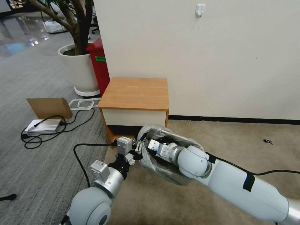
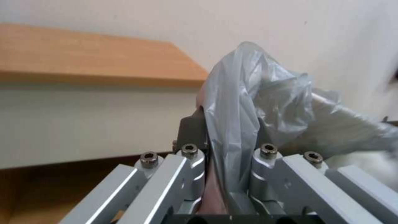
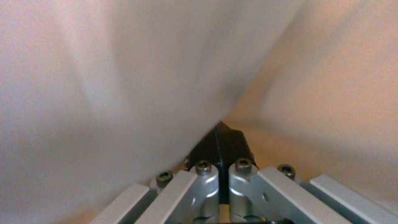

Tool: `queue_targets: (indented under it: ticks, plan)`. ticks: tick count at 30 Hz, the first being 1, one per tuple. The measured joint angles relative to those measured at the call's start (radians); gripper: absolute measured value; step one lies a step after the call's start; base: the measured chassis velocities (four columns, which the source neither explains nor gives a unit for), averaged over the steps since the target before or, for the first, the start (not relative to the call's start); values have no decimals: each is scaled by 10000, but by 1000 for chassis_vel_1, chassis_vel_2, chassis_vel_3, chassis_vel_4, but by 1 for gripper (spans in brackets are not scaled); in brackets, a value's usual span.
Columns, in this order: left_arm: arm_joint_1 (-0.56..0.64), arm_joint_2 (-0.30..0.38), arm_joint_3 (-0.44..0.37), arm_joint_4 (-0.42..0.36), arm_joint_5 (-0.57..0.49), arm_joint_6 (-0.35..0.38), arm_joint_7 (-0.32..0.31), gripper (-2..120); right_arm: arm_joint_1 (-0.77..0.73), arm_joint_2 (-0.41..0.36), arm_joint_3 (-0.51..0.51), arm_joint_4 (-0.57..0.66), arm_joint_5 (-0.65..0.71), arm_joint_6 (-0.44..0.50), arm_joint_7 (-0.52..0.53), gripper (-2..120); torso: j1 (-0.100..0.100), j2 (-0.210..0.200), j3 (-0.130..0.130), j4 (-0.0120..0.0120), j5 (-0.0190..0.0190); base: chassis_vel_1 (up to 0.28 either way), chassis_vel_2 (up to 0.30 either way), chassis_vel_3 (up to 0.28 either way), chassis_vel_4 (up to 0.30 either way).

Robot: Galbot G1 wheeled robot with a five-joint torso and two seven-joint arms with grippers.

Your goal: Pick up the garbage bag from the table and place it over the trash can.

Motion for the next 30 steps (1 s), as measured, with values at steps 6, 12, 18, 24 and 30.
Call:
queue_targets:
  ticks: [6, 12, 18, 24, 30]
  plan:
    - [-77, -95, -223, 465, -315, -110, -52, 10, 30, -425, 87, 705, 942, 9, 140, 0, 0, 0, -1, 0, -1, 0, 0, 0, 0]
    - [-286, -296, -331, 1185, -1318, -157, -321, 10, -349, -1005, 726, 1539, 2631, 34, 307, 0, 0, 0, 0, 0, 0, 0, 0, 0, 0]
    - [-319, -483, -391, 1643, -2451, -11, -933, 10, -1729, -1483, 2423, 2279, 3483, 531, 536, 0, 0, 1, -1, 0, -1, 0, 0, 0, 0]
    - [104, -596, -517, 2089, -3067, 101, -1307, 10, -5088, -1482, 4655, 2821, 4183, 3762, 2318, 0, 0, 1, -1, 0, 0, 0, 0, 0, 0]
    - [728, -760, -507, 2133, -3478, 105, -1724, 10, -8743, 805, 7149, 3196, 2882, 5261, 3063, 19, 0, 2, -2, -2, 0, 0, 0, 0, 0]
